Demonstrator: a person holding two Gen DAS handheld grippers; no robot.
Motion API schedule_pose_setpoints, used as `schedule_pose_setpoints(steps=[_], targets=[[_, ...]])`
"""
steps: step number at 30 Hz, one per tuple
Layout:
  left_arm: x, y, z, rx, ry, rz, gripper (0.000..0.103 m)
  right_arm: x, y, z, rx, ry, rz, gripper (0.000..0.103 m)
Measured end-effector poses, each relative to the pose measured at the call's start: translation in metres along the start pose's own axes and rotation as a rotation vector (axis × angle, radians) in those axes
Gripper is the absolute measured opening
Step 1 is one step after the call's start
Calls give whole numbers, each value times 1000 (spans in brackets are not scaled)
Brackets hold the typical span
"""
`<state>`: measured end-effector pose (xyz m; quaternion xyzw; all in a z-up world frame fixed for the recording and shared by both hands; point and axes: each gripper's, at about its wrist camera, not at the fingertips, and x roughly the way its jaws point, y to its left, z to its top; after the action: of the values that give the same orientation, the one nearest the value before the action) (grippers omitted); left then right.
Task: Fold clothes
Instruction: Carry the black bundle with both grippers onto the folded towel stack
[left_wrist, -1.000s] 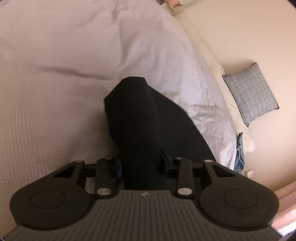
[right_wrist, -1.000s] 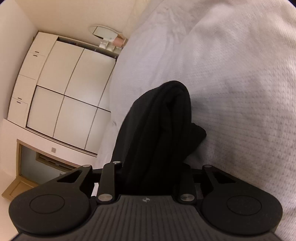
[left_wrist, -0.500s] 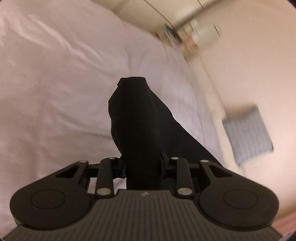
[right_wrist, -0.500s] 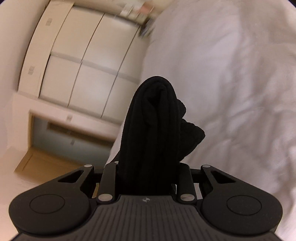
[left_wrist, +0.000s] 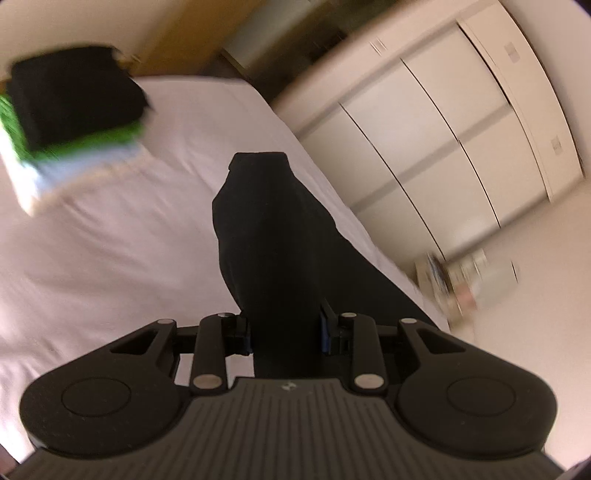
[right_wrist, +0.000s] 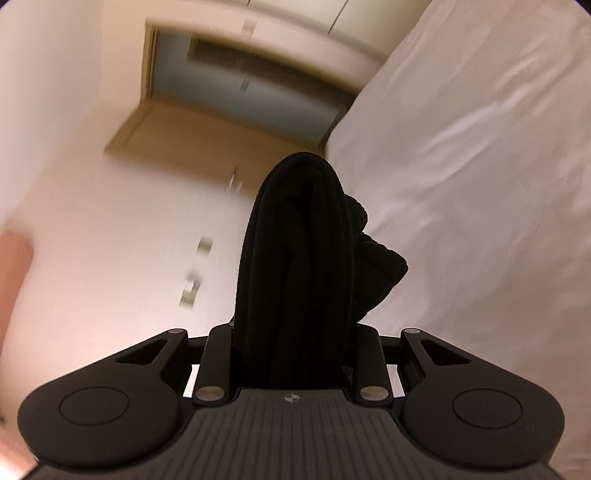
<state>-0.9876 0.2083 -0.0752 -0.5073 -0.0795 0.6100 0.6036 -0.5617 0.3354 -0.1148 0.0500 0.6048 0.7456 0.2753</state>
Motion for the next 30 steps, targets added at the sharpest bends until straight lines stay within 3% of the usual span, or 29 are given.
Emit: schedule_pose_setpoints(steps=[9,14,21,23,25,27,30], targets=[[-23,153,186,-126,-201,98,26,272,70,-16,-31,233,66,27],[-7,218,259,-176,-291,107,26,413,103,-16,-99,318,102,27],[40,280,294,-193,-328,159,28,525,103,-19,-164,390,129,27],[60,301,295,-213,-281,209,31,549,88,-20,-146,415,83,34],[82,323,294,-231,-214,291,38,567,72,-30,-142,446,-40,41],[84,333,293,-265,-218,269,42,578,56,-38,-128,464,-130,49],[80,330,296,-239,-207,266,44,569,44,-38,-71,437,-113,50]])
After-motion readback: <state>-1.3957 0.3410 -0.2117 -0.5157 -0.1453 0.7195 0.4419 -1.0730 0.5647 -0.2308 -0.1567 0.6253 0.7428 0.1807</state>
